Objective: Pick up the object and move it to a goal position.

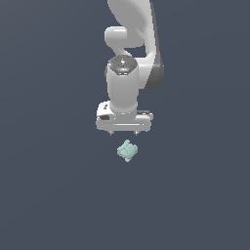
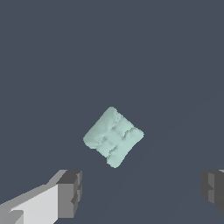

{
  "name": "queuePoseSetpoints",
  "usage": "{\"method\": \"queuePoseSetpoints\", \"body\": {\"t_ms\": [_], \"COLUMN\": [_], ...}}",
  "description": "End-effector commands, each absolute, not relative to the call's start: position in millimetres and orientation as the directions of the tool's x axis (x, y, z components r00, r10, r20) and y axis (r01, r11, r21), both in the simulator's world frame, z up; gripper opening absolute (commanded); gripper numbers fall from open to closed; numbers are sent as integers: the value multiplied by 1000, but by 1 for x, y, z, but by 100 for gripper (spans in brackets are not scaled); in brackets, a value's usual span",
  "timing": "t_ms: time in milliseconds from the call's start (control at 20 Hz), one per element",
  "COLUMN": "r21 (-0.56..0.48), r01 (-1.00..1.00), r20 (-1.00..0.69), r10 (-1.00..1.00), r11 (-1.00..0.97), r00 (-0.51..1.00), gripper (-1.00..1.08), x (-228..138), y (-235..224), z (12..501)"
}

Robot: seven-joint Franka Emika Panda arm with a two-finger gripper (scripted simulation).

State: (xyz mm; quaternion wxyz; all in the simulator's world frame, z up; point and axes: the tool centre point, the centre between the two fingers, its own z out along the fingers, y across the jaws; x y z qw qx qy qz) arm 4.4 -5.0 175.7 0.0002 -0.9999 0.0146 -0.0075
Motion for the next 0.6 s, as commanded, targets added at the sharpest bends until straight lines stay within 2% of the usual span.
{"method": "queuePoseSetpoints", "body": {"t_ms": [0,550], "r21": [-1,35], "r01": [-29,-7], "r20": [15,33], "r10": [-29,-5], "r11": [-1000,-999], "r00": [999,999], "gripper": [100,100], "x": [4,10], "y": [-5,-24], "z": [176,187]}}
